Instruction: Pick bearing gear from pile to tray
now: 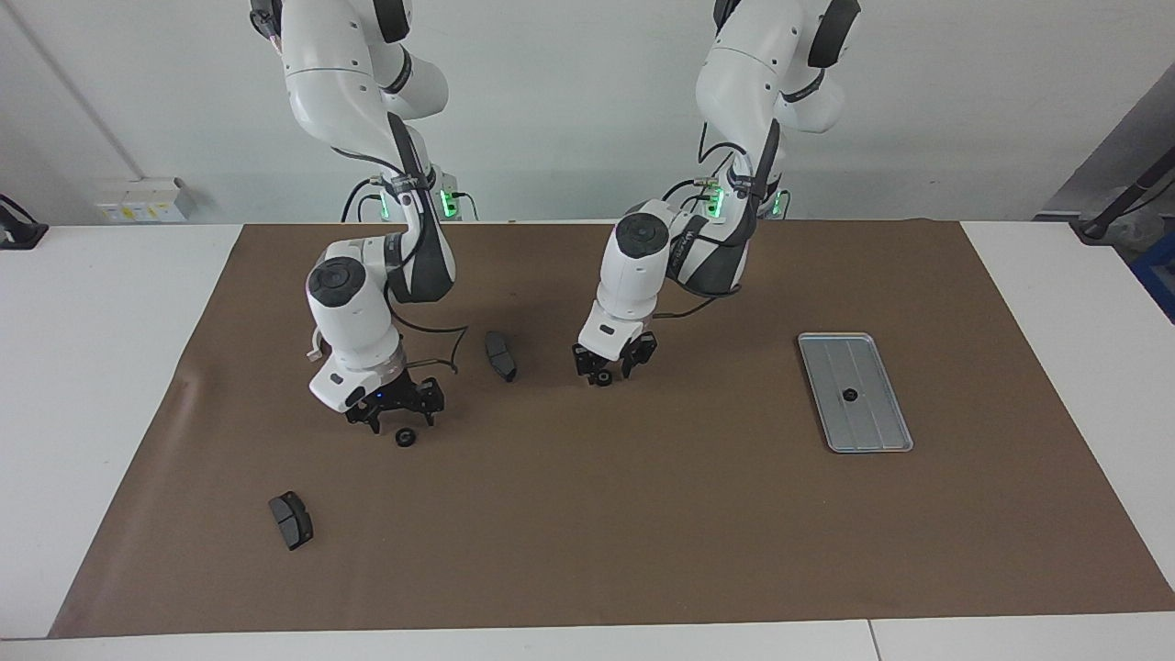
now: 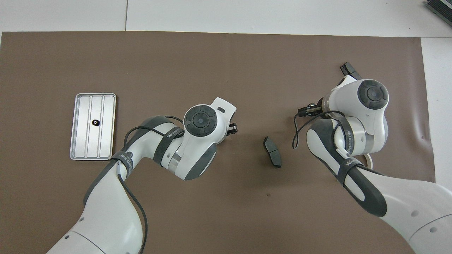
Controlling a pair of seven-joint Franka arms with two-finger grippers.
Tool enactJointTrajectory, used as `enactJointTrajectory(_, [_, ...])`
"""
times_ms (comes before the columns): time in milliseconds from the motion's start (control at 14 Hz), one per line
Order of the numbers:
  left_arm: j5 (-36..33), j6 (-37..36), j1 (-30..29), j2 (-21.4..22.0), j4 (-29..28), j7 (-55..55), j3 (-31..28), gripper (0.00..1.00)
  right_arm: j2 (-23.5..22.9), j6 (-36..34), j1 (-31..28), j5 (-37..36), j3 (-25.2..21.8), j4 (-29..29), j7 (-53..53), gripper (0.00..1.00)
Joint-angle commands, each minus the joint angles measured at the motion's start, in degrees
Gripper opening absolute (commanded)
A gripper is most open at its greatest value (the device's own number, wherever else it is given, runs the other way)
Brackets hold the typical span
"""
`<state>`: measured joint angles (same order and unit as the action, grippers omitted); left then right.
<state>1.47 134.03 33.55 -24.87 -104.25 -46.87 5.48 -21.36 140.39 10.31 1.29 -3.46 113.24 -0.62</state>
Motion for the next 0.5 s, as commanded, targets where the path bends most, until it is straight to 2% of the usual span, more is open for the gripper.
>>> enactJointTrajectory(0, [-0.06,0.97,1.43,0.26,-0.96,-0.95,-1.17,0.66,-0.09,1.91,-0.99,-0.58,0.82,0.76,-0.7,0.8])
enactJointTrajectory(286, [-0.06,0.97,1.86,0.17,-1.05,-1.12,-1.18,0.61,-0.18,2.08,-0.99,-0.5,0.82,0.67,-0.35,0.7])
enactJointTrajectory(429, [-0.06,0.97,1.87,0.17,-0.96,-1.47,-1.18,0.59,-0.18,2.17,-0.9,-0.58,0.82,0.67,0.01,0.68])
